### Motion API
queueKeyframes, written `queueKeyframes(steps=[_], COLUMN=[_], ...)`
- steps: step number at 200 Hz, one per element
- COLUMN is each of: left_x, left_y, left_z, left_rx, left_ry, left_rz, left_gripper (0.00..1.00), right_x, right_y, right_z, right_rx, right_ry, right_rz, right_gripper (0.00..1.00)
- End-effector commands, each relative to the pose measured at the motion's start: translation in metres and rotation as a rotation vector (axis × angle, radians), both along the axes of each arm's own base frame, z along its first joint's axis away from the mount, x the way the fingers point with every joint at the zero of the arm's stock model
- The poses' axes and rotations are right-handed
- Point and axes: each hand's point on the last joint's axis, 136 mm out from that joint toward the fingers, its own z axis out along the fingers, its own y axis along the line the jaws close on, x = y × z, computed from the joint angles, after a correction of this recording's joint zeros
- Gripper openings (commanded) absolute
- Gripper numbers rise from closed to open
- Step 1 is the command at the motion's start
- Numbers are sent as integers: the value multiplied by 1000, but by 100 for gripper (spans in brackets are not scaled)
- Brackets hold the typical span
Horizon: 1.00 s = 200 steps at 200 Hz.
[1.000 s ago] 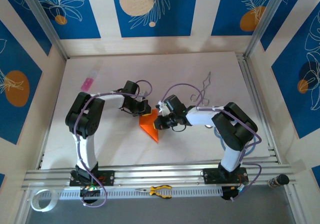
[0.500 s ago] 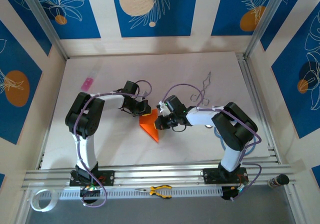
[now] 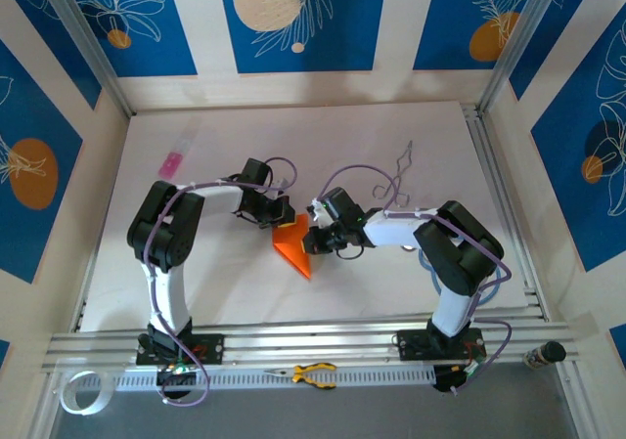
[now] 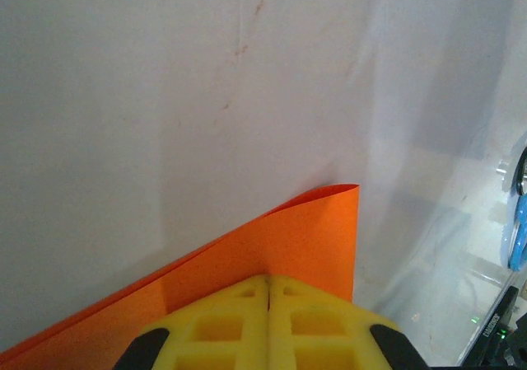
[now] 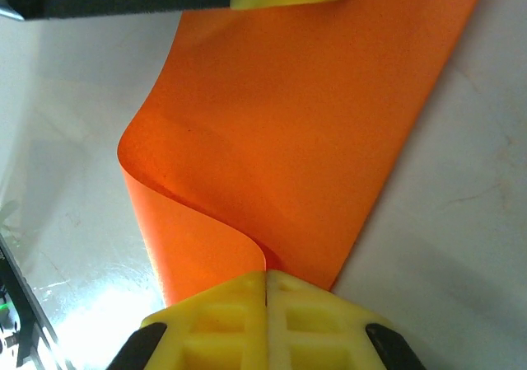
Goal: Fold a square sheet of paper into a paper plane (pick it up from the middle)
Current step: Third fold the triangle at the center of the table.
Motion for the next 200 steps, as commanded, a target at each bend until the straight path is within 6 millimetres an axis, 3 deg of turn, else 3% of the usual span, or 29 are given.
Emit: queueKeyframes(steps=[1, 84, 200], left_x=[-13, -13, -14], left_y=[16, 19, 18], left_z=[-16, -16, -19], left_rx=[83, 83, 79], left_ry=[53, 46, 53], left_rz=[38, 73, 67], left_gripper=[2, 2, 2], right_x=[-11, -9, -8], right_y=[-2, -7, 2], right_z=[-11, -12, -4], right_rx=[-34, -74, -42], right_ry=[46, 14, -8], right_rz=[1, -59, -7], right_gripper=[1, 1, 1])
